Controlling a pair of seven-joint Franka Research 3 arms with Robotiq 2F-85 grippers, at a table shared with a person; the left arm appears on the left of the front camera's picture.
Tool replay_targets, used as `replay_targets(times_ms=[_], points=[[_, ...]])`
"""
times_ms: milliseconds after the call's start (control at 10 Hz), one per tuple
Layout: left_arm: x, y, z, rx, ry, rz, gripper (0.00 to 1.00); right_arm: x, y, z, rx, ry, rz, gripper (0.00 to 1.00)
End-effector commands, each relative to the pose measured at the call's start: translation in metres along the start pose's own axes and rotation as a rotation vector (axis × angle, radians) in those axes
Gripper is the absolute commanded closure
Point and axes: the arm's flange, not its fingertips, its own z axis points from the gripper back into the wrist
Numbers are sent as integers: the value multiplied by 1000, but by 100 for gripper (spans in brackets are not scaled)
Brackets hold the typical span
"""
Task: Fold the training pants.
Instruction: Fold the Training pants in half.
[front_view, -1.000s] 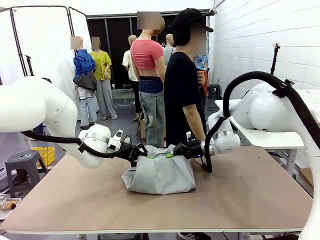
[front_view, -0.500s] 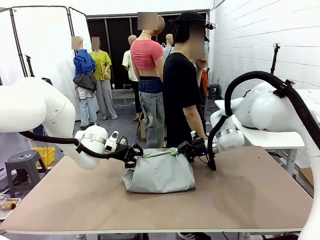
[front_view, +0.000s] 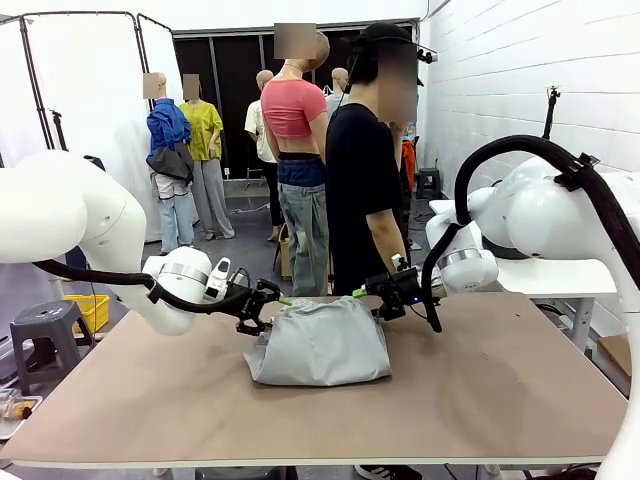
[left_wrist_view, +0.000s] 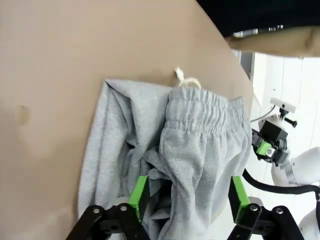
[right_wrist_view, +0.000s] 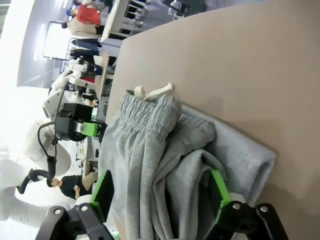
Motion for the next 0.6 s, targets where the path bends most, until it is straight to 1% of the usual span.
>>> replay_targets(times_ms=[0, 200, 300, 400, 500], points=[[-8, -8, 31, 27, -62, 6, 0, -11, 13, 21, -53, -19, -5, 0], [-13, -19, 54, 14, -105, -17, 0, -16, 31, 46, -61, -53, 34, 0], [-11, -22, 61, 7, -124, -24, 0, -17, 38, 50, -103, -85, 70, 0], [-9, -25, 56, 10, -130, -9, 0, -19, 44, 47, -165, -101, 102, 0], [-4, -22, 57, 10, -101, -29, 0, -3, 32, 49, -55, -60, 37, 0]])
